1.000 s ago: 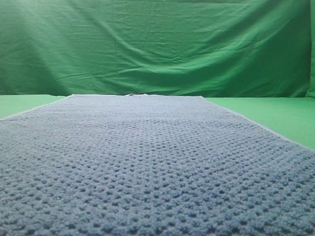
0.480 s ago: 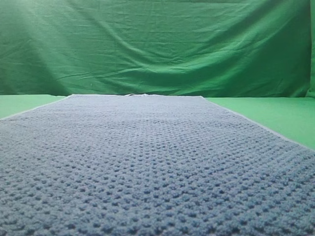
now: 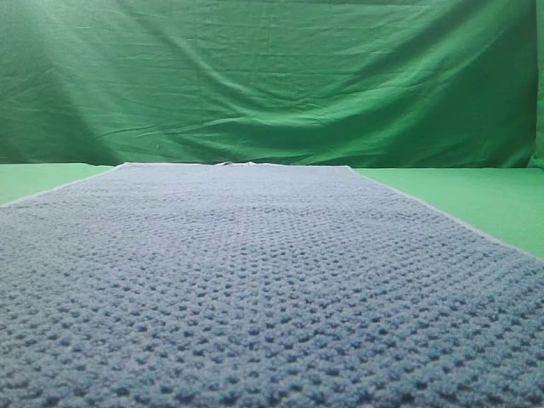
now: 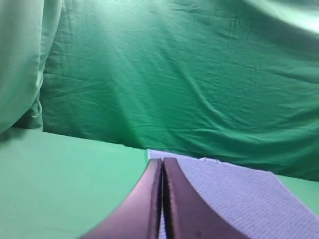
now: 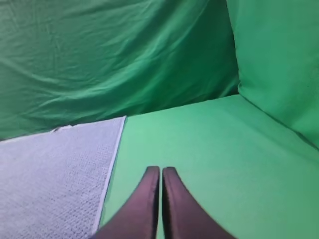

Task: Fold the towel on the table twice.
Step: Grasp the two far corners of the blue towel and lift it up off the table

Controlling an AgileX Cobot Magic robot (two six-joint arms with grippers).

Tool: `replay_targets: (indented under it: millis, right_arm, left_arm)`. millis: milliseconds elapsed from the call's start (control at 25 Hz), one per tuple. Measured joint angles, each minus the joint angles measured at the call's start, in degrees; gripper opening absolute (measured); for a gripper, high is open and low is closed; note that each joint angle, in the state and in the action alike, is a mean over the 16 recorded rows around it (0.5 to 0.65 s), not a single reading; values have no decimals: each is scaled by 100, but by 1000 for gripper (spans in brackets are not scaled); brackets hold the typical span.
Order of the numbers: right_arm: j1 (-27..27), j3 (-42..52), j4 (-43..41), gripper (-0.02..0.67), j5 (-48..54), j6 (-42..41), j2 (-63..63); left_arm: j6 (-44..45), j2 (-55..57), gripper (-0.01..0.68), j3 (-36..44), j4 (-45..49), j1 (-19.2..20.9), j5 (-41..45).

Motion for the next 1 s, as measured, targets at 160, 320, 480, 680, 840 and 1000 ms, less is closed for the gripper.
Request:
replay_targets:
  millis: [160,320,480,680,840,1000]
  right_arm:
    - [0,-335,178,0,-221,48,85]
    - [0,-862,268,0,-235,-16,397]
    - [0,-1499,278,0,-26,-176,892]
    - [0,-2247,268,0,286,-456,1698]
    - [0,-2775,255,0,681,-710,2411]
    - [0,-3310,236,0,1185,-909,3119]
  left_arm:
    - [-73,316,0,-557,56,0,467]
    - [-98,807,0,-1174,133,0,861]
    - [-94,1351,0,-1660,204,0,1081]
    - [-94,1899,0,-1979,231,0,1032]
    - [-94,2169,0,-2082,226,0,944]
    - [-94,2435,0,-2190,224,0,1073]
